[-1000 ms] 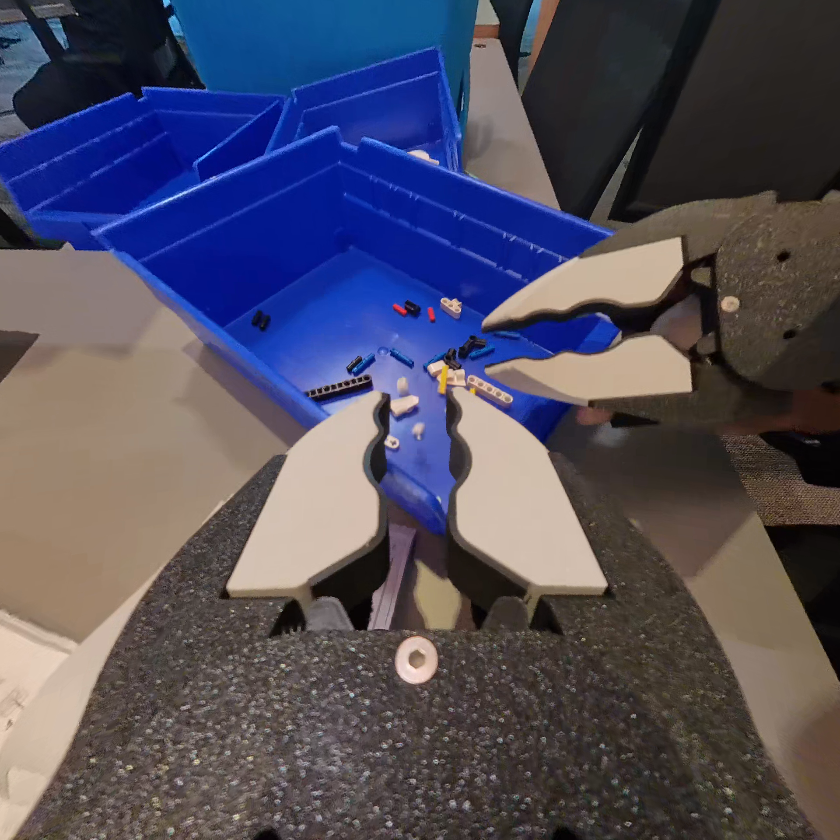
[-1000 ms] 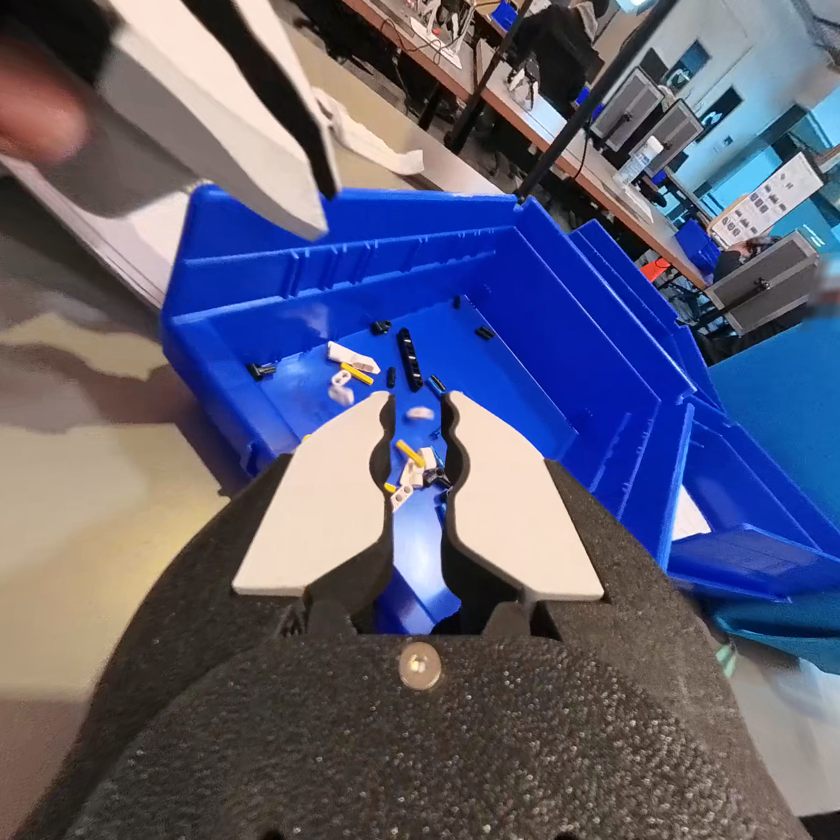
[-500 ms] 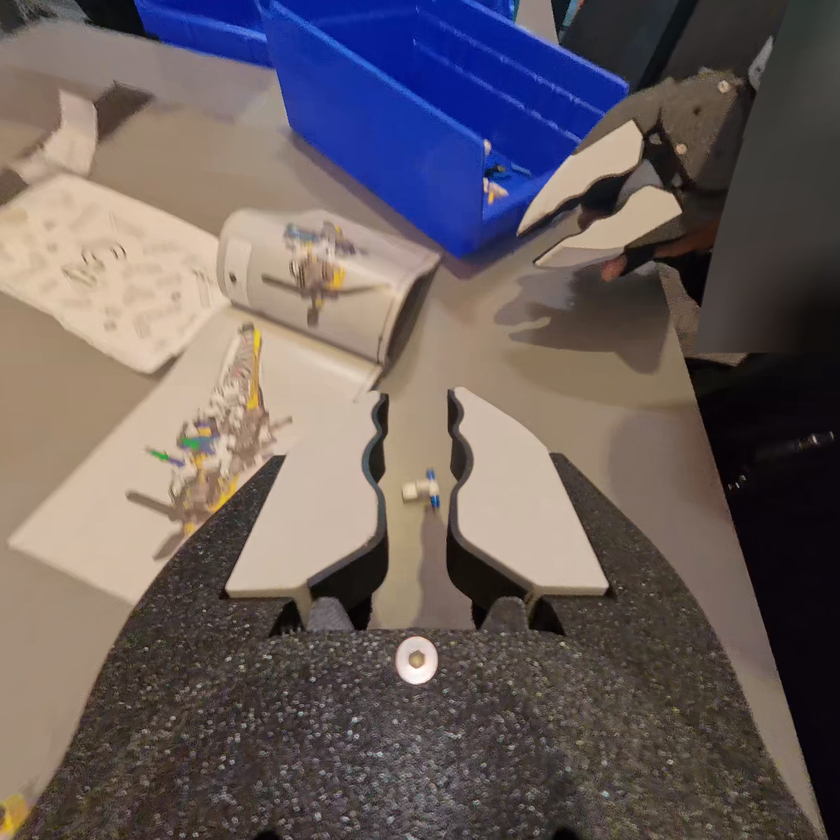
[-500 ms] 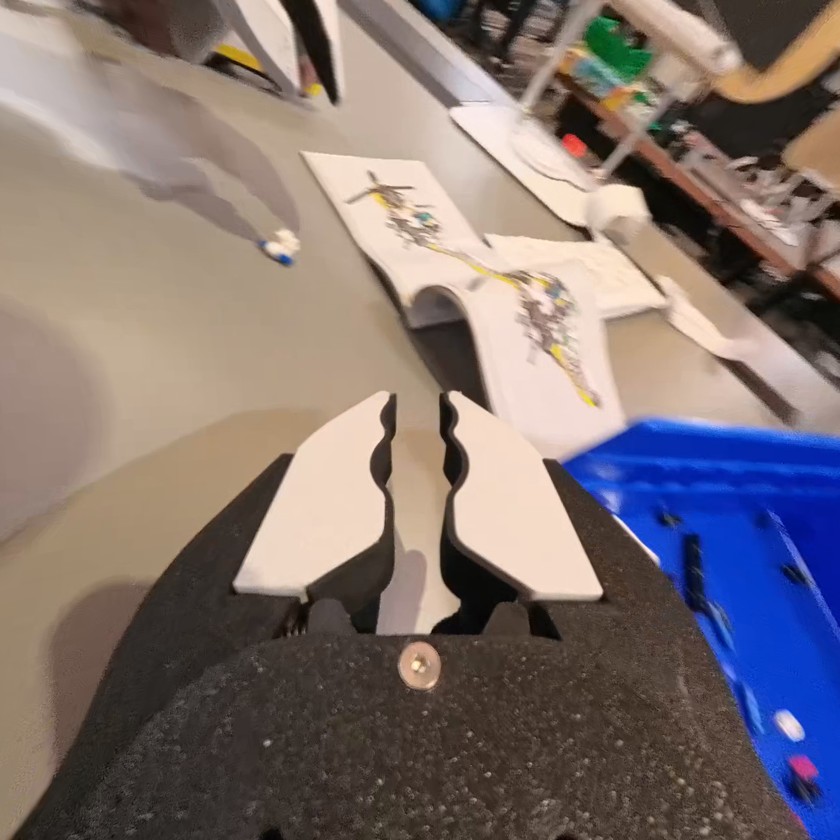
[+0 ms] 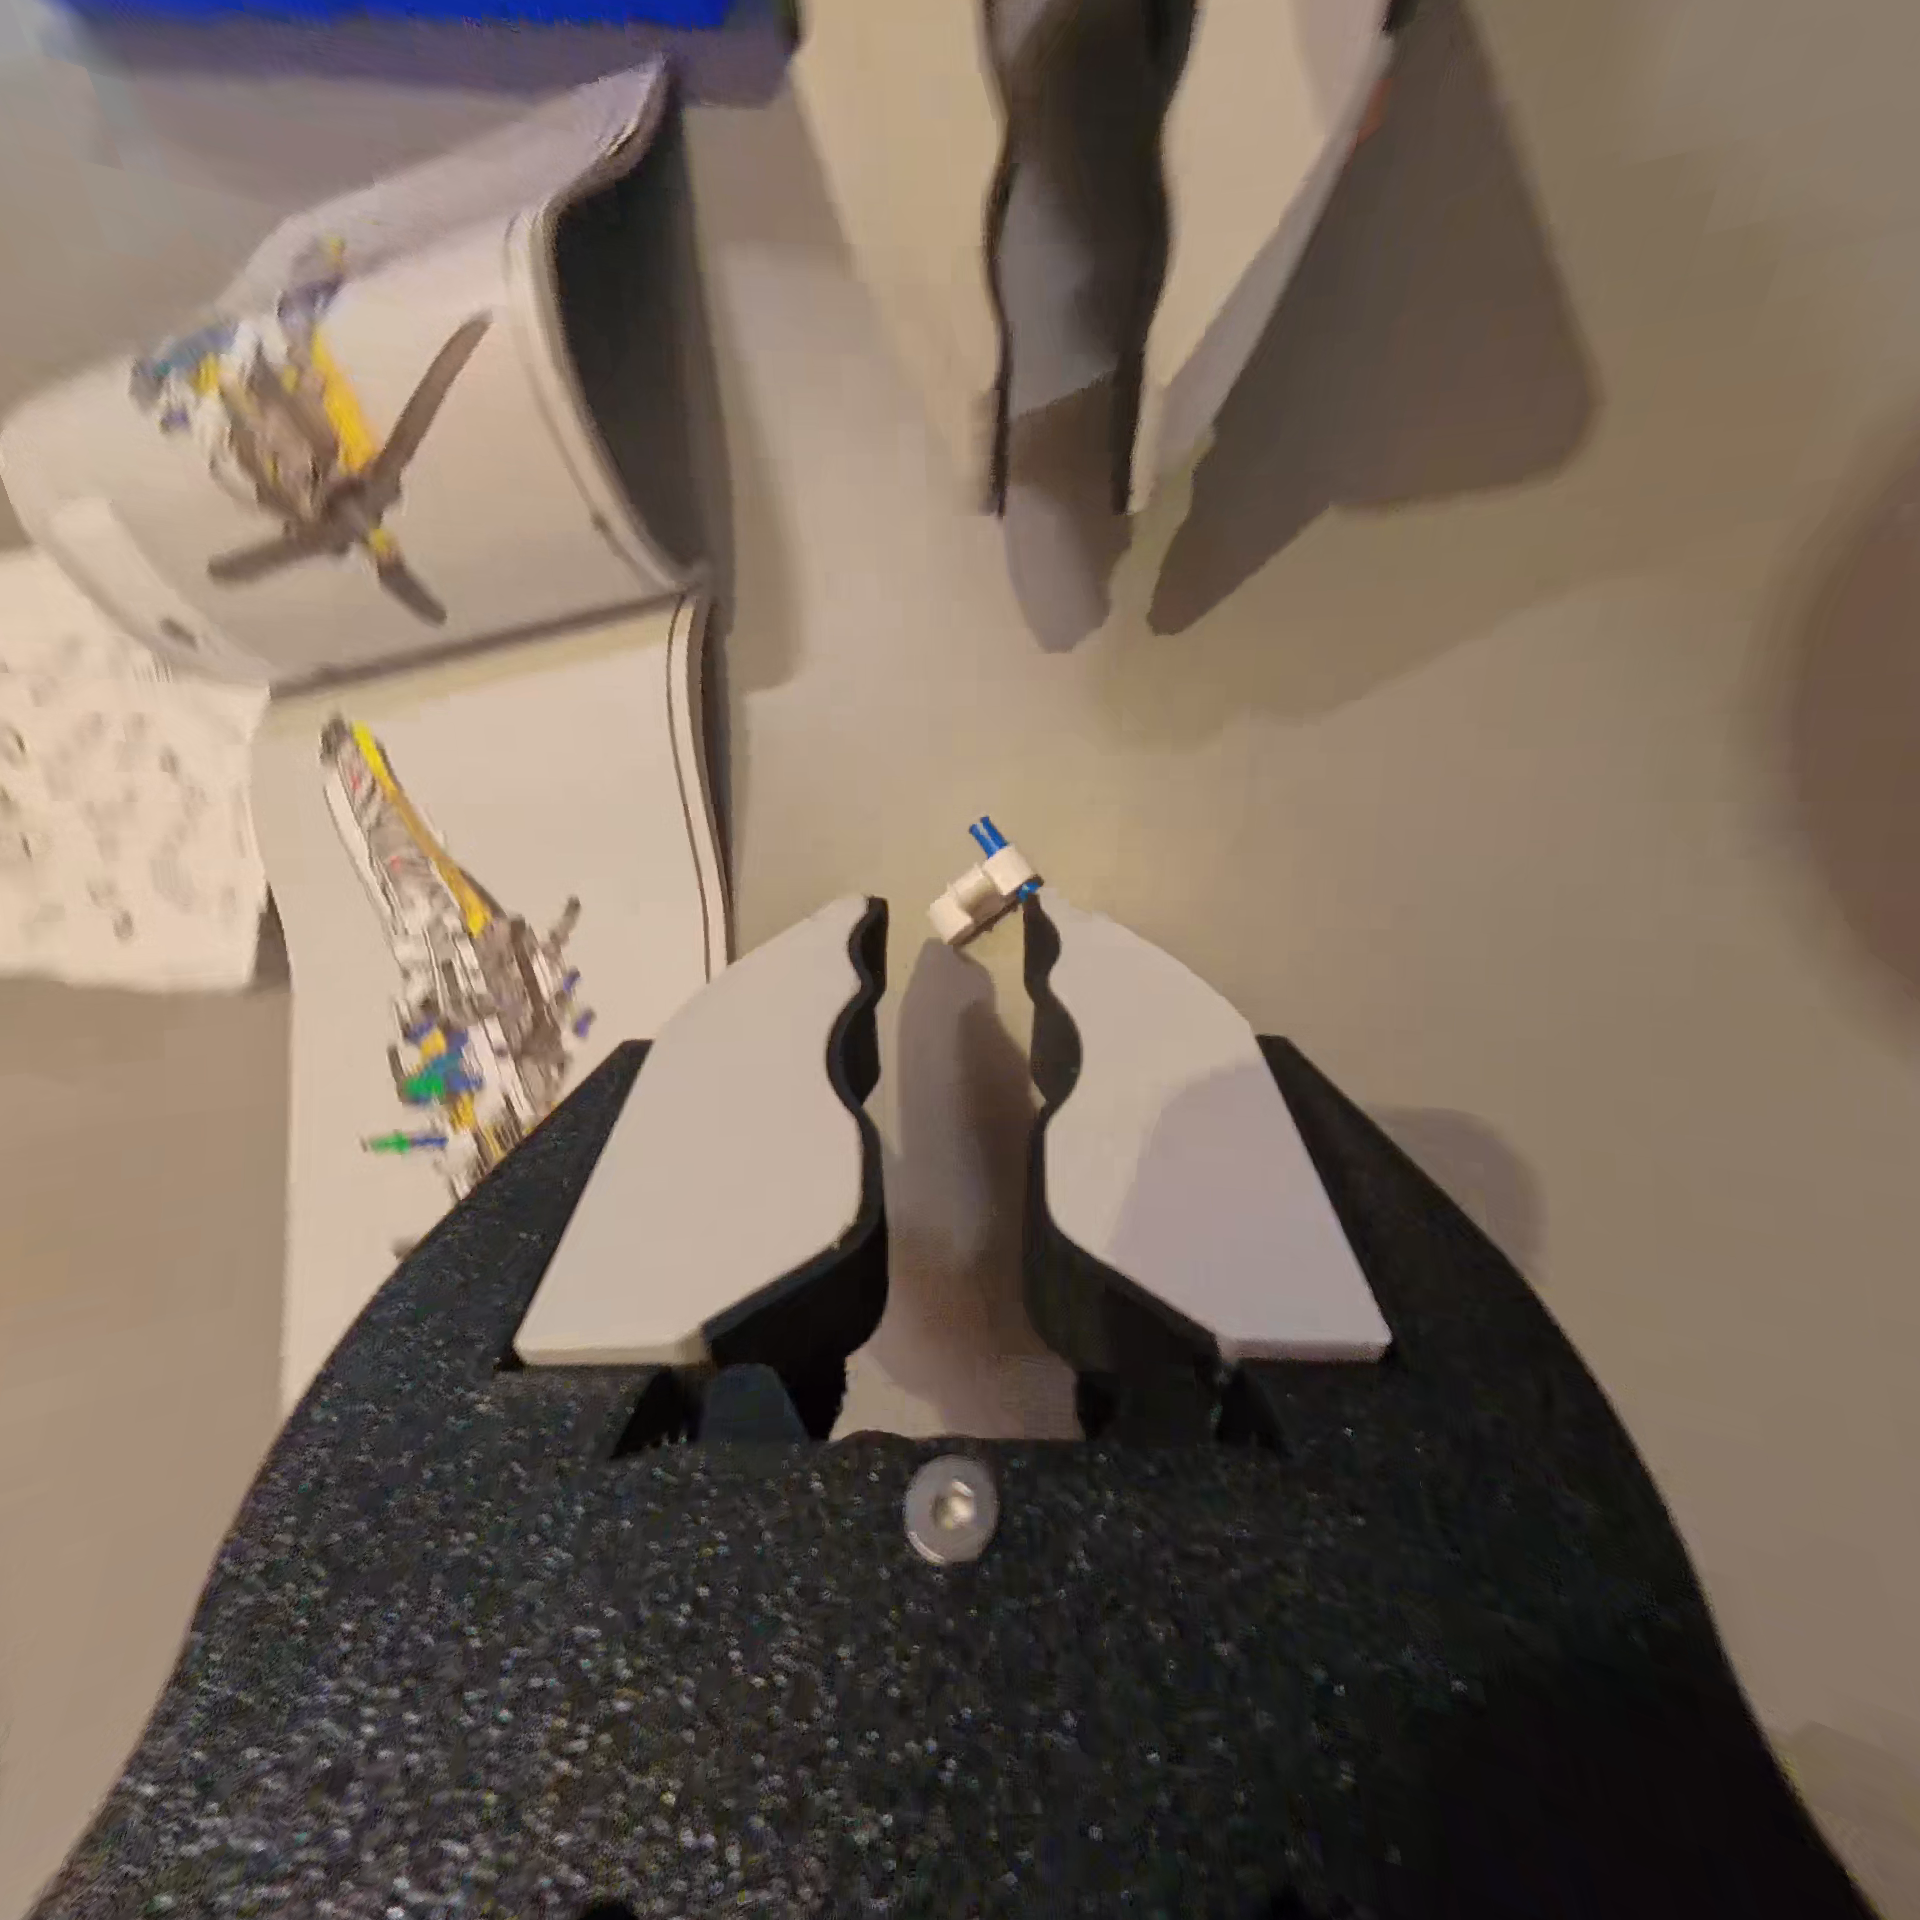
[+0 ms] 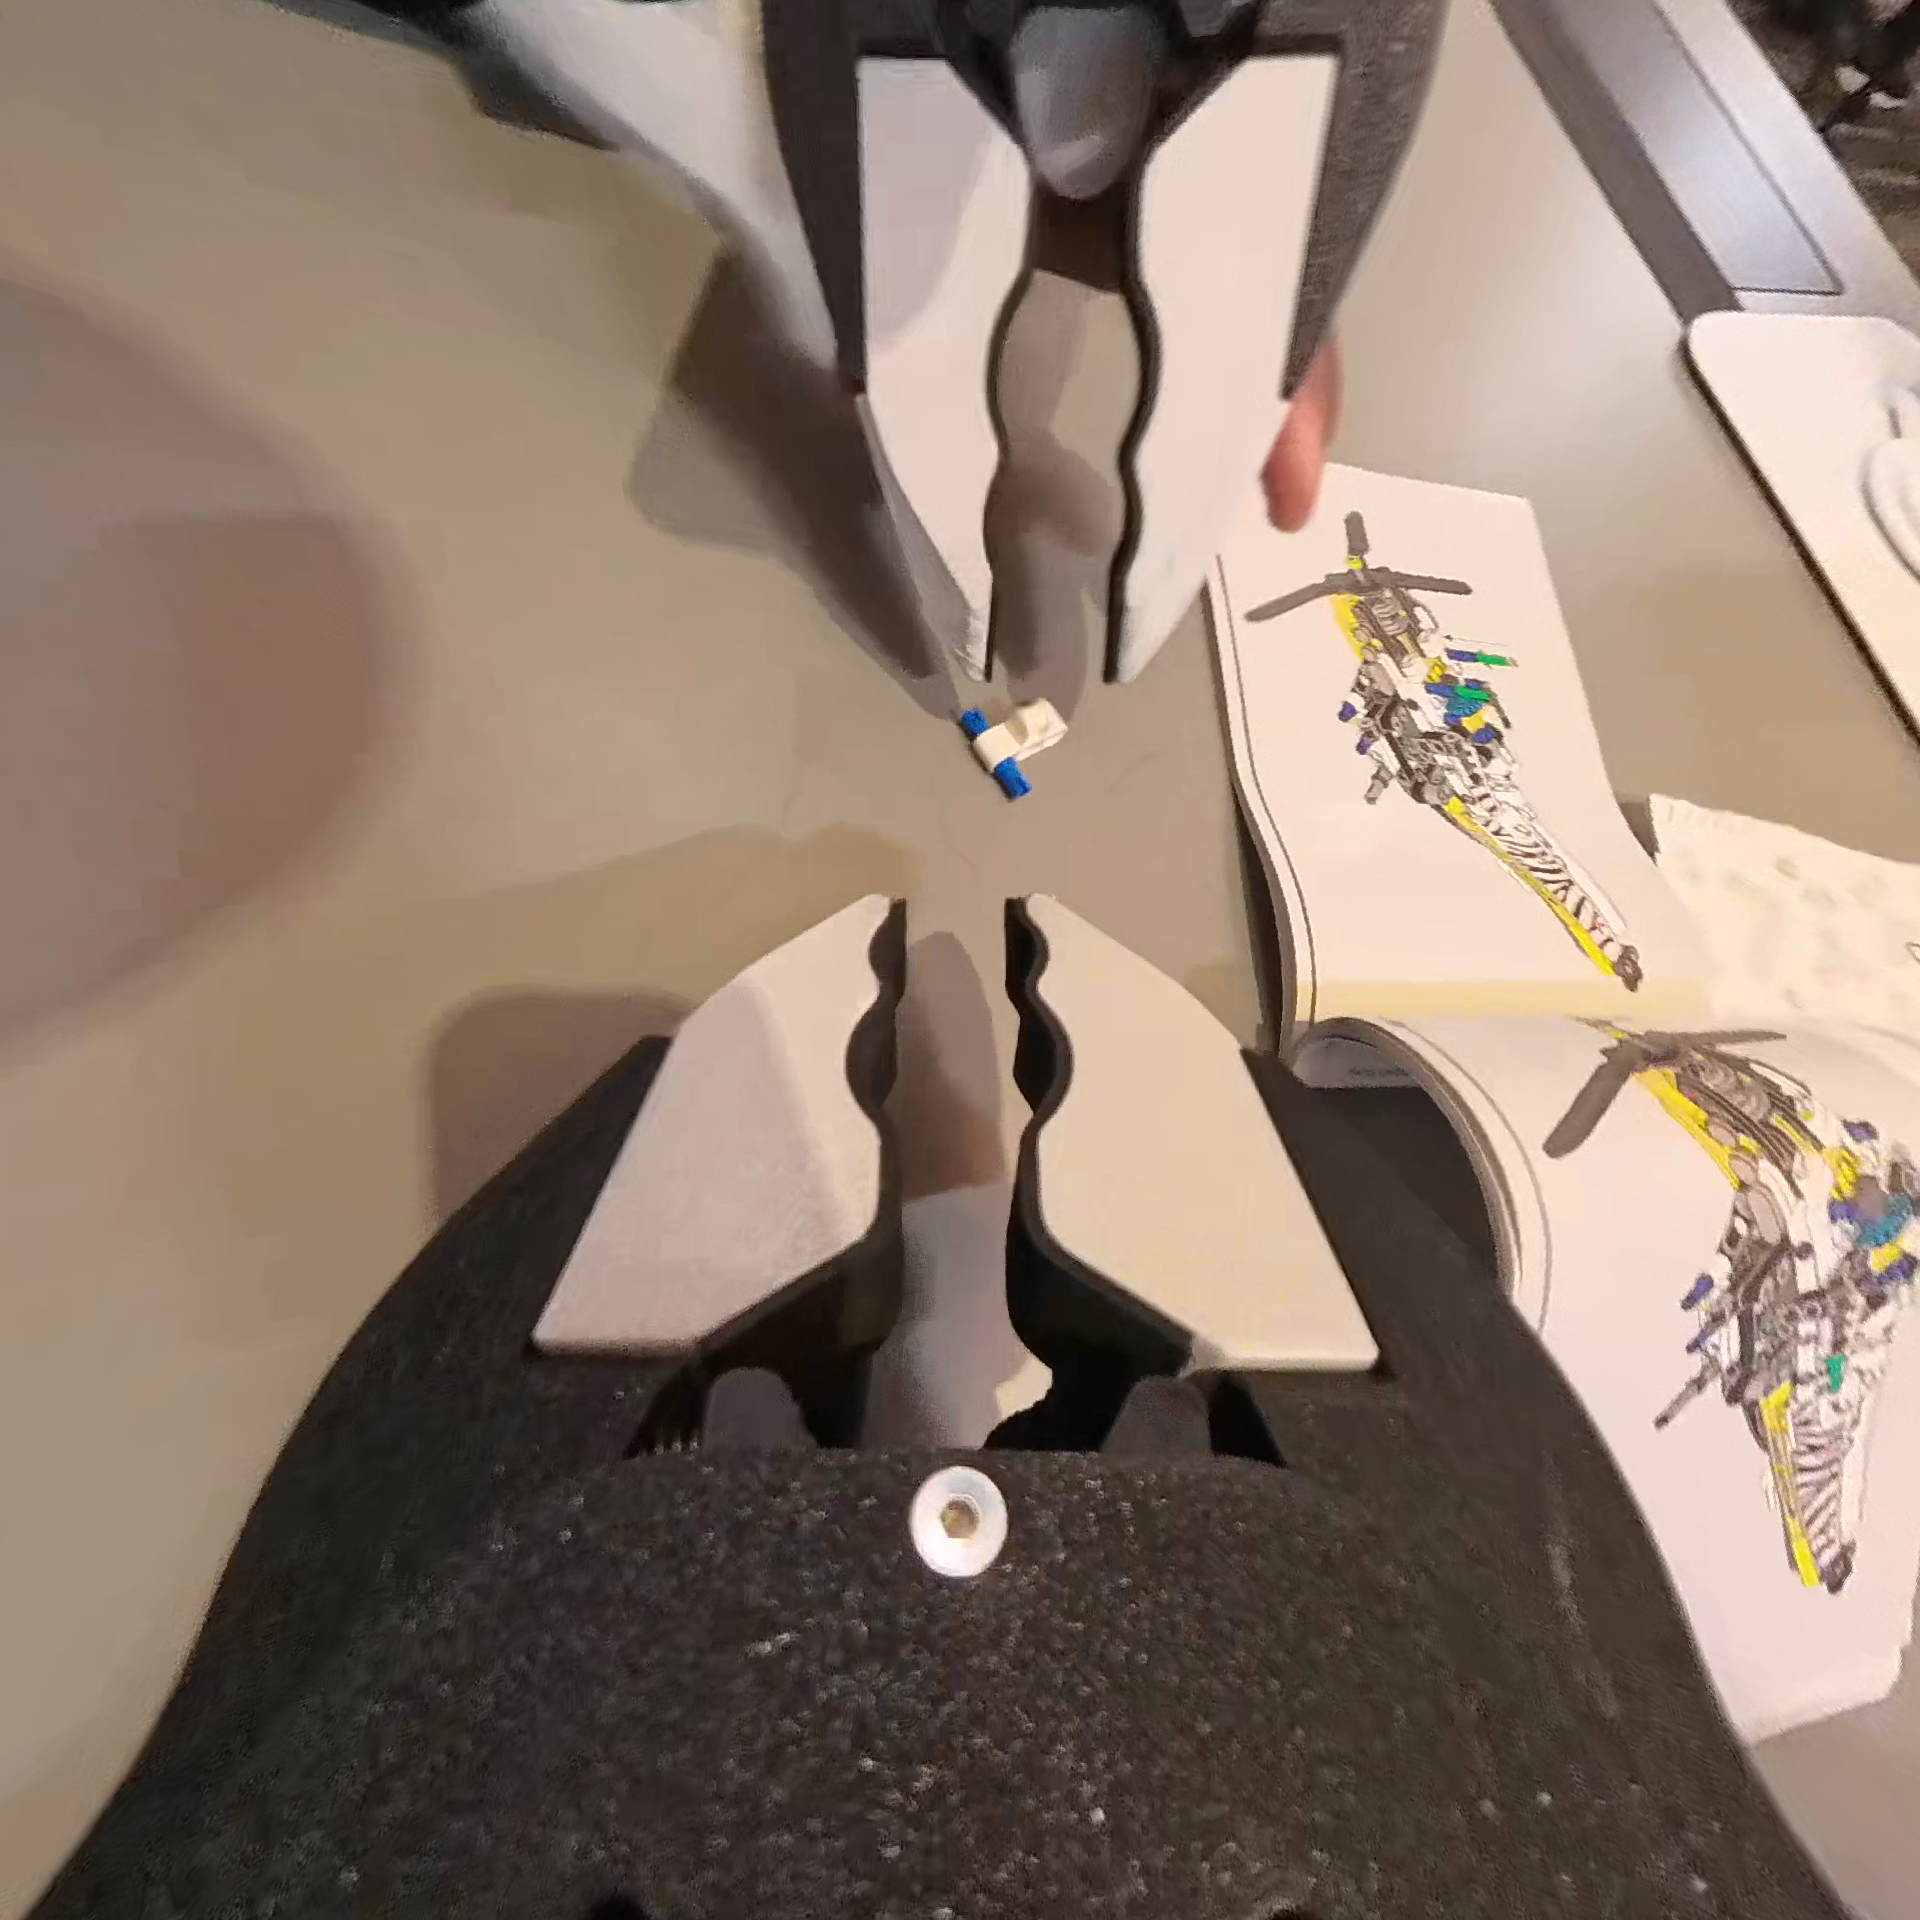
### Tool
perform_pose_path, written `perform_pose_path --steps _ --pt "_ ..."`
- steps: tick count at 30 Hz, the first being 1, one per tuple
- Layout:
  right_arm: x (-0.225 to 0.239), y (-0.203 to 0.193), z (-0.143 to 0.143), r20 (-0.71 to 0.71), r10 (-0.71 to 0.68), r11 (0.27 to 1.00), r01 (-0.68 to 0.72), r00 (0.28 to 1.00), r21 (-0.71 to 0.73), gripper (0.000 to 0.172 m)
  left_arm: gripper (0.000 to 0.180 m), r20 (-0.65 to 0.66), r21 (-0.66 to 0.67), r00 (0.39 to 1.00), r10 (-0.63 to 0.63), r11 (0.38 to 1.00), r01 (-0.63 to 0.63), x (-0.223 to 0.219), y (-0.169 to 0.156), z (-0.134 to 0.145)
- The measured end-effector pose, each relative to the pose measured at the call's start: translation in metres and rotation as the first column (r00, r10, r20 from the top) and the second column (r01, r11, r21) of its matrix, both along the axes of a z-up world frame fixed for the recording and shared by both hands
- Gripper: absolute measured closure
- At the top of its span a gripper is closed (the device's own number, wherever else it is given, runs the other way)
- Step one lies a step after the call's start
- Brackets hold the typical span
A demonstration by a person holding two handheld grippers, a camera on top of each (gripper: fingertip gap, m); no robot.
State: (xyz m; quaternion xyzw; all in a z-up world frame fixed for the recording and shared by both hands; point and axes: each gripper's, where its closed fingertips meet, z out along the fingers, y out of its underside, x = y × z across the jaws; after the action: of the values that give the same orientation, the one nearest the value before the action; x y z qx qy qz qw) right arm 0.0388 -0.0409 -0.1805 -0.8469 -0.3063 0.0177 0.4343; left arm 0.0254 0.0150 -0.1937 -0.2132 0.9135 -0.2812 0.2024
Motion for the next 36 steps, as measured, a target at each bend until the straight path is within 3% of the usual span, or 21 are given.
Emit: perform_pose_path --steps 6,13,16,18,21,25,27,31,36 --pt "0.000 -0.002 -0.008 -0.036 0.068 0.997 -0.070 0.997 -0.042 0.154 0.153 -0.052 0.111 0.967 -0.248 0.961 0.252 0.001 -0.005 -0.008" --pt "0.005 -0.003 -0.010 -0.073 0.085 0.995 -0.089 0.994 -0.040 0.154 0.160 -0.160 0.116 0.924 -0.348 0.923 0.368 0.000 -0.007 -0.018" --pt "0.007 -0.002 -0.010 -0.079 0.074 0.997 -0.076 0.994 -0.033 0.154 0.162 -0.148 0.096 0.942 -0.301 0.944 0.316 0.004 -0.007 -0.019" --pt "0.009 -0.001 -0.009 -0.081 0.063 0.998 -0.065 0.995 -0.021 0.154 0.171 -0.104 0.084 0.969 -0.224 0.969 0.233 0.010 -0.005 -0.017" --pt "0.011 0.002 -0.008 -0.083 0.043 0.999 -0.043 0.996 0.004 0.153 0.171 -0.016 0.024 0.996 -0.087 0.996 0.087 0.014 -0.005 -0.013" --pt "0.011 0.011 -0.003 -0.085 0.029 0.999 -0.025 0.996 0.047 0.152 0.171 0.121 -0.094 0.991 0.056 0.995 -0.045 0.010 -0.010 0.005" --pt "0.006 0.015 -0.001 -0.117 0.037 0.998 -0.031 0.992 0.053 0.153 0.171 0.217 -0.125 0.975 0.052 0.992 -0.026 0.002 -0.019 0.017" --pt "-0.009 0.021 0.009 -0.292 0.041 0.999 -0.037 0.956 0.020 0.153 0.171 0.469 0.057 0.883 0.025 0.997 -0.059 -0.003 -0.021 0.028" --pt "-0.017 0.031 0.029 -0.534 0.012 1.000 -0.008 0.846 0.009 0.156 0.171 0.618 0.312 0.779 -0.101 0.942 -0.126 -0.009 -0.020 0.025"
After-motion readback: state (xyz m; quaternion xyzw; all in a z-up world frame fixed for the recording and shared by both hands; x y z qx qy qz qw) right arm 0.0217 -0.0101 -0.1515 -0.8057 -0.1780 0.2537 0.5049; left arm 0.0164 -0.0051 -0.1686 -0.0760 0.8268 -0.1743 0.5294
